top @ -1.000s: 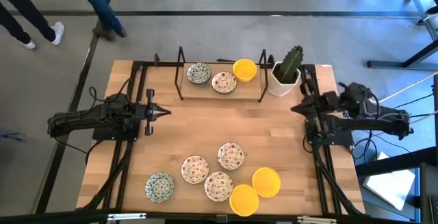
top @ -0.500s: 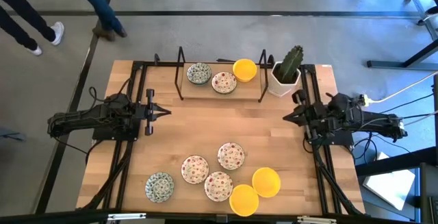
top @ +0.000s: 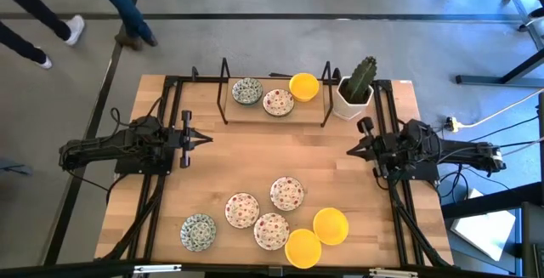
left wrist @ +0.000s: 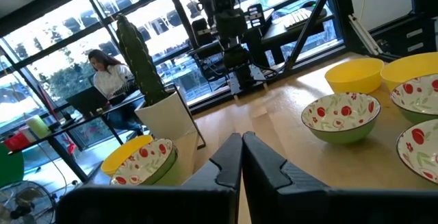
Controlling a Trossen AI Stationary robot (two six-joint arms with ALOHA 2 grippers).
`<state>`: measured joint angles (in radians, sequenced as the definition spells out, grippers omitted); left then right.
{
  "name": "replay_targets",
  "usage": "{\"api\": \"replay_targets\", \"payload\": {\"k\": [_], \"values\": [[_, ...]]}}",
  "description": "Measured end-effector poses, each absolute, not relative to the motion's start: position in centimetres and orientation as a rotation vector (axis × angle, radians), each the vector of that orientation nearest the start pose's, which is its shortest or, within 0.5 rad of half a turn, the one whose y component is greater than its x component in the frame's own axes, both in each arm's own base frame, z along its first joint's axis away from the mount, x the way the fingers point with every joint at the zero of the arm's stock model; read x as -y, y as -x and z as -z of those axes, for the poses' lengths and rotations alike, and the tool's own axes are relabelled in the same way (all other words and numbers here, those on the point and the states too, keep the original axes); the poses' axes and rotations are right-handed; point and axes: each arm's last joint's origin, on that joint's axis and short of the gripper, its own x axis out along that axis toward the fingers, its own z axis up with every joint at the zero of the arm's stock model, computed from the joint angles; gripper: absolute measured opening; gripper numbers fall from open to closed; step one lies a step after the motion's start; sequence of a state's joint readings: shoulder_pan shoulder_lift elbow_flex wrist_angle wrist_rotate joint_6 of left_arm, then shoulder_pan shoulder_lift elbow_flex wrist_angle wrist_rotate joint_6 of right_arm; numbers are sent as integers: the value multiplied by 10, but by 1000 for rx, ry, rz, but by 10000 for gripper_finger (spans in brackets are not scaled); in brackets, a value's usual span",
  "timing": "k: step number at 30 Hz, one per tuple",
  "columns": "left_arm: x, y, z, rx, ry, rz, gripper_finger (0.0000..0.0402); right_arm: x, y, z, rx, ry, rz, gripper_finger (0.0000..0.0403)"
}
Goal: Pick & Place Mini bowls
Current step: Stack the blue patterned bowl on the blue patterned bowl on the shelf
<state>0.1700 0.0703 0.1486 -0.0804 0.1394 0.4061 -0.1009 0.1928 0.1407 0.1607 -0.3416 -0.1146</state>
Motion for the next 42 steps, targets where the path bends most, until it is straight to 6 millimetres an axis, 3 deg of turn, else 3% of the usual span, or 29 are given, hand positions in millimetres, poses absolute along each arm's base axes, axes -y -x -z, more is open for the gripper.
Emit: {"api": "replay_targets", "payload": {"k": [6,24,36,42], "values": [[-12,-92,-201,-10,-405,-29,5,1,-106,-199,147,120,-227,9],[-12,-92,-200,-19,-382,-33,6,2,-107,-193,136,112,-201,10],[-18,-91,-201,-37,-309,-252,5,2,-107,-193,135,112,-201,10],[-17,-91,-201,-30,-307,-215,3,2,-107,-193,135,113,-200,10]]}}
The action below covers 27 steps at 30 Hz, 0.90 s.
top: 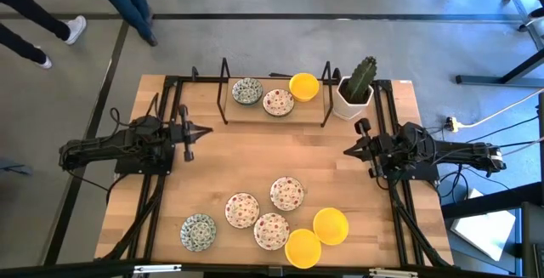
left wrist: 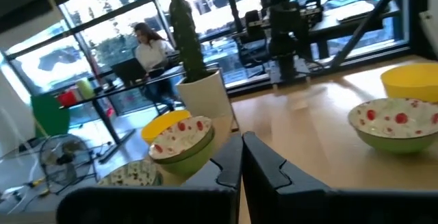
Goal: Pick & Place Mini bowls
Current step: Stack the blue patterned bowl on the blue patterned bowl on the shelf
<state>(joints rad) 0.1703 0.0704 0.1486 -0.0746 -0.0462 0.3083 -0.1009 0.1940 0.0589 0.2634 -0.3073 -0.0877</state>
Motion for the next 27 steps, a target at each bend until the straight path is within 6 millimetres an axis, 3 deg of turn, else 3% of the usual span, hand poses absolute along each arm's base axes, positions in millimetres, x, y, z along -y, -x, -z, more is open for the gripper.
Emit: {"api": "replay_targets", "payload": {"k": [14,20,27], "values": [[-15,-92,-200,-18,-175,-144,2,2,-107,-193,139,184,-195,10],[-15,-90,-221,171,-126,-161,3,2,-107,-191,121,181,-197,10],[-11,-100,-250,48,-13,-96,3,2,-107,-191,120,179,-197,10]]}}
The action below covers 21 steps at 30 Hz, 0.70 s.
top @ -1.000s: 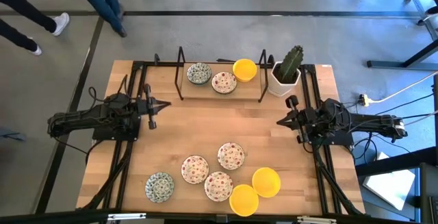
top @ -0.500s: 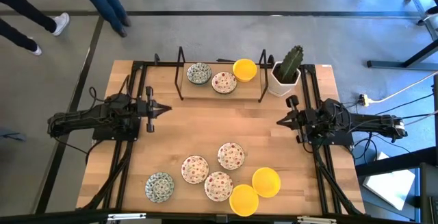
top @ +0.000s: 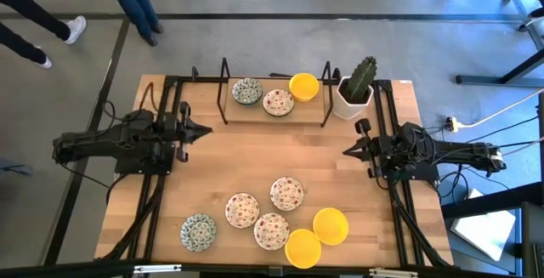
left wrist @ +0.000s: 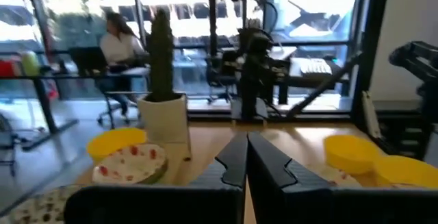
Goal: Pick & Place Mini bowls
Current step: Stack the blue patterned bowl on the blue patterned bowl on the shelf
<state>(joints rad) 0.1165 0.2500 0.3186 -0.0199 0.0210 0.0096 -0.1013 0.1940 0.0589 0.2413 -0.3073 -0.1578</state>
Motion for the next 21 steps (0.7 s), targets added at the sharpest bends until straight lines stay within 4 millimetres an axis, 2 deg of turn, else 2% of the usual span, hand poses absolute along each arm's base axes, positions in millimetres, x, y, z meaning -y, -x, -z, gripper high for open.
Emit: {"api": "replay_targets", "payload": {"k": [6,11,16,21], "values": [[4,-134,-281,-110,13,8,3,2,-107,-191,120,172,-197,10],[26,-161,-300,-424,22,-37,3,2,-107,-191,119,159,-198,10],[55,-178,-305,-767,60,-52,3,2,-107,-191,118,156,-198,10],[90,-182,-299,-1029,54,19,3,2,-107,-191,118,151,-199,10]]}}
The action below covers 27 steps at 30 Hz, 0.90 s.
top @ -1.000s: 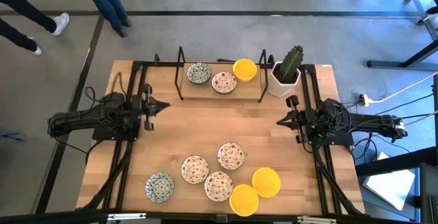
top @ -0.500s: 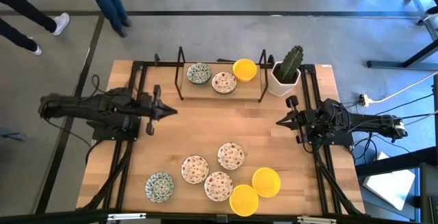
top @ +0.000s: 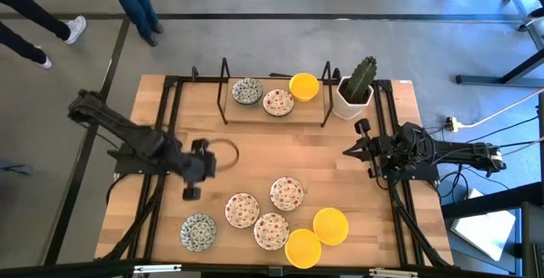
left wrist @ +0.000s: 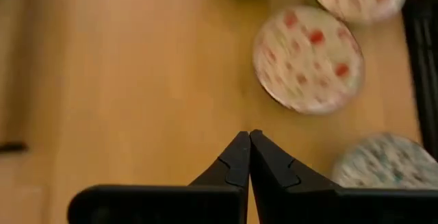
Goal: Pick & Place Mini bowls
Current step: Stack the blue patterned bowl on the blue patterned bowl on the shelf
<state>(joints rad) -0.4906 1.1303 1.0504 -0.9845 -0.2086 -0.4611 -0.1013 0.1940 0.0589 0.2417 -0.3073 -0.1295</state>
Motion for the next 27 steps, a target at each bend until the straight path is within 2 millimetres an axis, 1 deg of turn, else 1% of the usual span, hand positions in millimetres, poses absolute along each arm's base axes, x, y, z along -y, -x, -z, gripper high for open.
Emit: {"api": "replay_targets", "payload": {"k": [2,5,10,13,19,27], "values": [[103,-183,-298,-1078,74,21,4,2,-107,-191,118,150,-199,10],[119,-184,-295,-1105,127,1,9,2,-107,-191,116,133,-200,10],[132,-189,-280,-1165,196,-128,29,2,-107,-191,116,130,-200,10],[141,-192,-268,-1231,193,-148,48,2,-107,-191,116,130,-200,10],[154,-198,-250,-1311,131,-139,101,2,-107,-191,114,110,-202,10],[161,-197,-243,-1350,119,-124,191,2,-107,-190,107,107,-205,10]]}}
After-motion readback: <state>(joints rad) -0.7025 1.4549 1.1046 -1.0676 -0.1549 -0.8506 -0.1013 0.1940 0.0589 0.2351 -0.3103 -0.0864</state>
